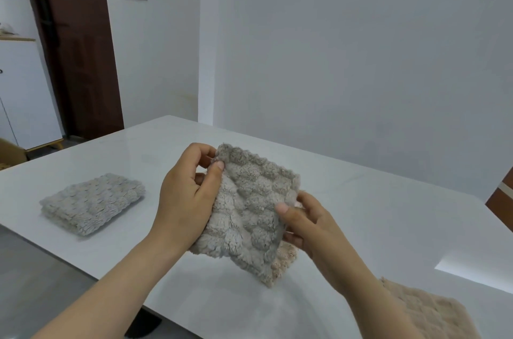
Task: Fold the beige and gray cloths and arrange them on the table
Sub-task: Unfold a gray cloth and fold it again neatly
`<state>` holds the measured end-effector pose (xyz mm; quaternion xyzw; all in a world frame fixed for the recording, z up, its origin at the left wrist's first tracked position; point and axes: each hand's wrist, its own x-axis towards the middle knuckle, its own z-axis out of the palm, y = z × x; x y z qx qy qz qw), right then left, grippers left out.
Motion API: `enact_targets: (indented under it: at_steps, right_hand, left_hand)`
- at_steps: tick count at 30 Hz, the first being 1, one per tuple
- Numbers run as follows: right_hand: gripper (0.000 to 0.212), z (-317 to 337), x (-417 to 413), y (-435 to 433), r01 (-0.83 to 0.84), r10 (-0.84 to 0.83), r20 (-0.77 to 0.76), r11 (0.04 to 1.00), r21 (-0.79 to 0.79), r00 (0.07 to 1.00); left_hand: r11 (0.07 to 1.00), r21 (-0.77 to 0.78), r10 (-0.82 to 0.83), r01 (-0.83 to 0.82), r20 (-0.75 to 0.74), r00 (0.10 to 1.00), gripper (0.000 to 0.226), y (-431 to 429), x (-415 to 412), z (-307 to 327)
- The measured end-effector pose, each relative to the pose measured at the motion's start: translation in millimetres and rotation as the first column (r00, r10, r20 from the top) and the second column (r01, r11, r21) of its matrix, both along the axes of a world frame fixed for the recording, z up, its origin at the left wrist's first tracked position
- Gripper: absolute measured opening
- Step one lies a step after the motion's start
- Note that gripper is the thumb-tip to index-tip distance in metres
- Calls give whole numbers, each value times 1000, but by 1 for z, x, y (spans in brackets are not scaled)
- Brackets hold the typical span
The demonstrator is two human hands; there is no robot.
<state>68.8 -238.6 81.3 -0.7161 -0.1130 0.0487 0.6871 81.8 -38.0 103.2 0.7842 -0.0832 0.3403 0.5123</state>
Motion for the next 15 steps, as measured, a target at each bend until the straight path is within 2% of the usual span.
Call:
enact_targets:
  at_steps: [4, 8, 10, 12, 15]
  right_hand:
    - [33, -13, -6, 12, -53, 58, -83, 997, 57, 995]
    - [44, -22, -4, 17, 39, -36, -43, 997, 68, 998]
    - [40, -24, -1, 16, 87, -86, -9, 994, 70, 996]
    - [31, -24, 0, 15, 111, -112, 5, 990, 81, 994]
    - [29, -23, 1, 12, 124, -125, -3, 988, 88, 992]
  left_hand:
    - [999, -46, 17, -19, -31, 999, 2, 0, 6, -4]
    - [998, -53, 16, -21, -93, 995, 14, 3, 8, -9]
    - [999, -43, -31, 25, -134, 991, 22, 5, 6, -10]
    - [994, 14, -101, 104, -167, 981, 17, 7, 2, -11]
    - [961, 147, -204, 234, -193, 960, 13, 8, -3, -18]
